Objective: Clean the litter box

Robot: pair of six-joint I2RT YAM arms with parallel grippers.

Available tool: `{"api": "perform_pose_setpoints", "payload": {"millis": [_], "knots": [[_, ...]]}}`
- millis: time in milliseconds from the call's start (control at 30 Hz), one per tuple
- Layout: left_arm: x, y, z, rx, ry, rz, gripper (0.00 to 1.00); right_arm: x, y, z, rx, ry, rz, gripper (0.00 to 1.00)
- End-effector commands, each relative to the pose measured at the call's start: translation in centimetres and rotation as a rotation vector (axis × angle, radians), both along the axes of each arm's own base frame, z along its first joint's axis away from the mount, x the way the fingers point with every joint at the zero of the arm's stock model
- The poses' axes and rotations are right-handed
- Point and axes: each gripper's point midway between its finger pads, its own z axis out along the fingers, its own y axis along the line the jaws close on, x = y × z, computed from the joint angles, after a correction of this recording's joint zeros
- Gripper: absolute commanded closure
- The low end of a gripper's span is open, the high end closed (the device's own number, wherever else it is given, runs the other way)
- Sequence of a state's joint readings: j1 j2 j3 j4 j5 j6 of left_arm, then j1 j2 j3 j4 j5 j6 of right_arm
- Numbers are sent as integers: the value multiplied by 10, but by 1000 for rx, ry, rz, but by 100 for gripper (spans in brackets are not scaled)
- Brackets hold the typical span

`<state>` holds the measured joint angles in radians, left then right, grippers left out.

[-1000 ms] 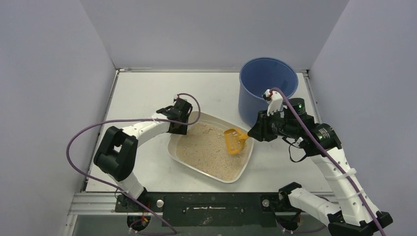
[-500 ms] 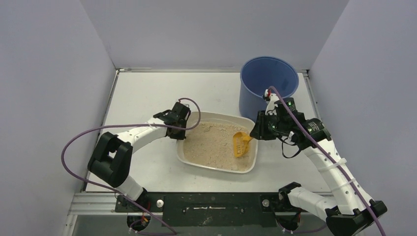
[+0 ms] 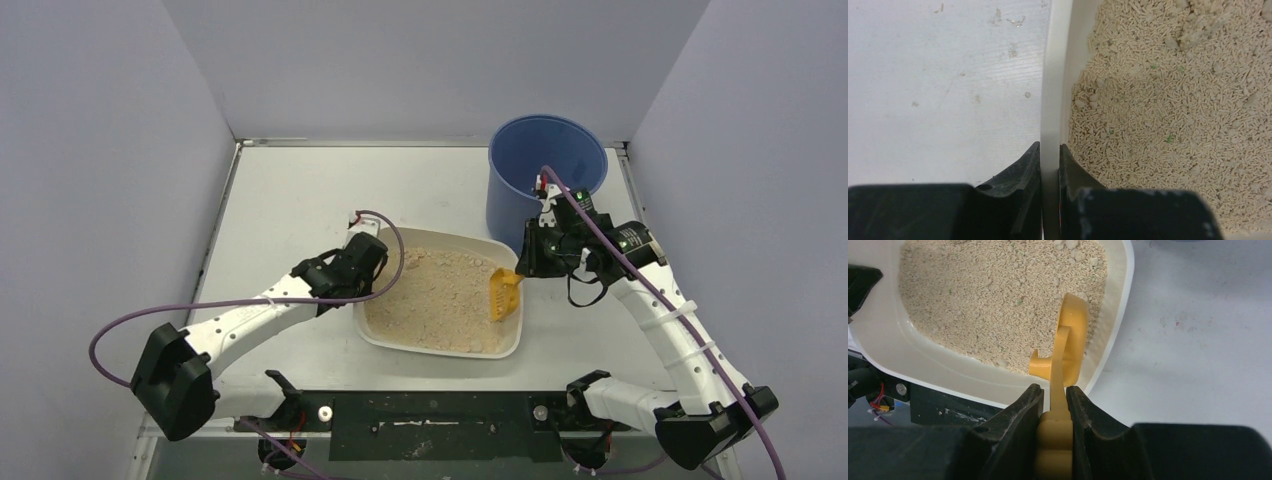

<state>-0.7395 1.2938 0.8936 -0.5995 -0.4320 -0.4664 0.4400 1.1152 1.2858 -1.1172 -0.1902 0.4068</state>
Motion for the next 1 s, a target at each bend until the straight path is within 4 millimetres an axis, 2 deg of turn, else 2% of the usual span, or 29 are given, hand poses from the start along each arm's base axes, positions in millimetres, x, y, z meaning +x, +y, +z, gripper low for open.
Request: {"api": "perform_pose_setpoints", "payload": {"millis": [0, 267, 633, 967], "knots": [[3, 33, 36, 65, -165, 89, 100, -5, -8, 13, -36, -8, 4, 100], [-1, 30, 64, -88, -303, 116, 100, -18, -4, 3, -15, 53, 36, 100], [-3, 21, 67, -131, -319, 76, 100, -25, 14, -29, 67, 129, 65, 100], [1, 16, 86, -174, -403, 29, 100, -50, 26, -63, 205, 244, 120, 100]]}}
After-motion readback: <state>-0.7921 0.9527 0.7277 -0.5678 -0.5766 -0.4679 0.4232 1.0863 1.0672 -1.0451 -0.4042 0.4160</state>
